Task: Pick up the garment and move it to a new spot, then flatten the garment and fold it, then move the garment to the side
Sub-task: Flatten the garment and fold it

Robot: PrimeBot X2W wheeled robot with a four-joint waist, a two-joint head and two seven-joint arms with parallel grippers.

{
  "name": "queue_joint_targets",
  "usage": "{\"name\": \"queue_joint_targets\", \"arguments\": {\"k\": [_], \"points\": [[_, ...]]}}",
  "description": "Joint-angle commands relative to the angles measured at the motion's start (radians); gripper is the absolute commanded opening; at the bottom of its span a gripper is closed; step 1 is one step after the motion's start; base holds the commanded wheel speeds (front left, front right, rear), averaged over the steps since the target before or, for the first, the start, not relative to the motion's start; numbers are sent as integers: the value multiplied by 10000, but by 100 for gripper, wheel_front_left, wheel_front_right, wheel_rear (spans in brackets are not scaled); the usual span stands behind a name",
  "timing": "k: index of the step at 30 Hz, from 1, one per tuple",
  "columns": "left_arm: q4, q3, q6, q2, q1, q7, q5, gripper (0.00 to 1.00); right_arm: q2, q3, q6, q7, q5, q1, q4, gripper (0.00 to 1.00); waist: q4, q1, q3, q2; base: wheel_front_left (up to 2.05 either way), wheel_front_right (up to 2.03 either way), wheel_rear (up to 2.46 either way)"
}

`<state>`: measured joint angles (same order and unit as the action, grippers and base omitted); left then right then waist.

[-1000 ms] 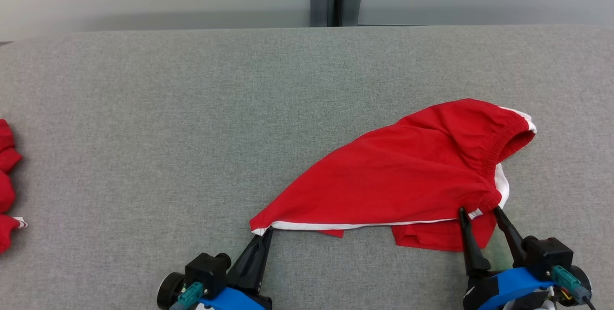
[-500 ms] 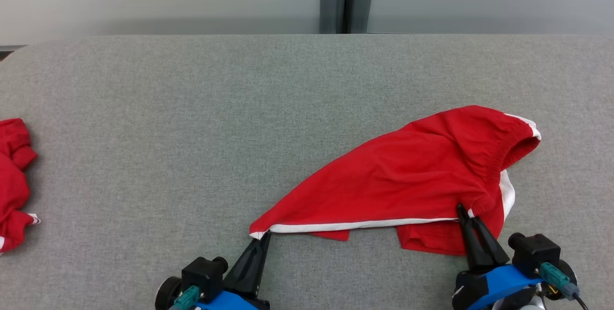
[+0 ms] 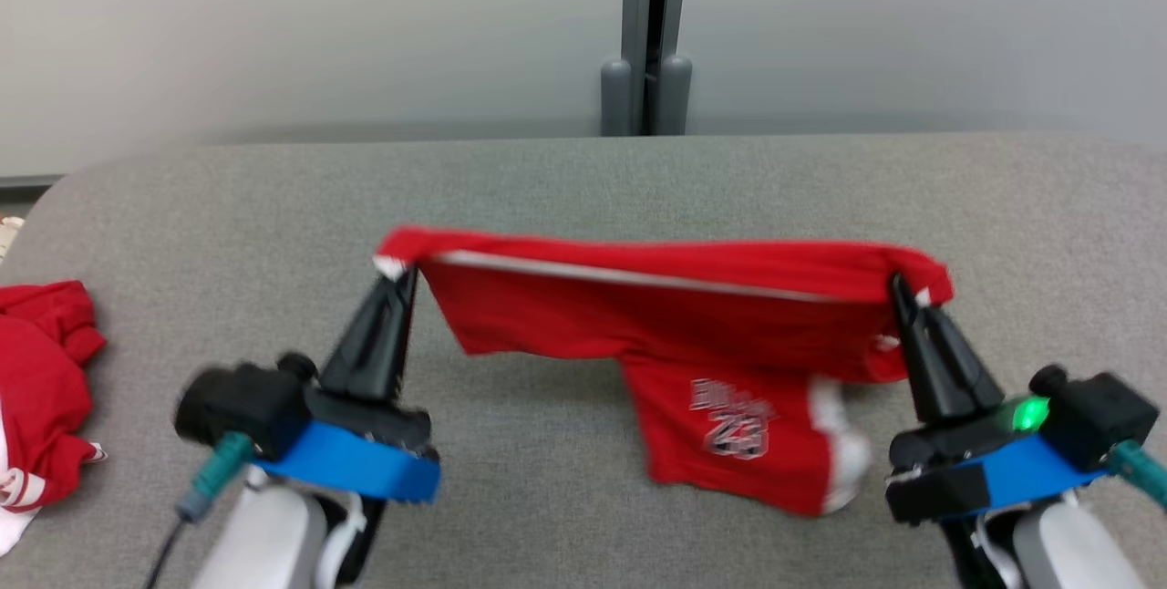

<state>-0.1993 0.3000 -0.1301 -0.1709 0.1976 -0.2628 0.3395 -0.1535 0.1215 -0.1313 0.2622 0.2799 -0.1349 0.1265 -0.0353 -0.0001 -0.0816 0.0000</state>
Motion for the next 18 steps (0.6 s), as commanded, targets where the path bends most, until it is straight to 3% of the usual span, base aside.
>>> {"name": "queue_joint_targets", "arguments": {"k": [1,6,11,15,18], "points": [[219,-127,-8,-251,420,-29,-40,0,-253,-30,13,36,202,-233,-168,0,-34,1,163,0,0,0,0],[697,-136,18,-1315,2115,-29,-109,0,-1083,176,17,-247,1060,-1365,-544,0,123,1,337,0,0,0,0],[-79,38,49,-2132,3960,-30,85,0,-1626,400,28,-1206,1671,-2967,-383,0,218,1,-161,0,0,0,0],[-1082,116,55,-2425,5436,-24,142,0,-1749,814,28,-1551,1581,-4629,262,0,285,1,-977,0,0,0,0],[-1768,-31,70,-2324,6718,-24,29,0,-1712,1087,30,-1405,1359,-6067,995,0,345,1,-1639,0,0,0,0]]}}
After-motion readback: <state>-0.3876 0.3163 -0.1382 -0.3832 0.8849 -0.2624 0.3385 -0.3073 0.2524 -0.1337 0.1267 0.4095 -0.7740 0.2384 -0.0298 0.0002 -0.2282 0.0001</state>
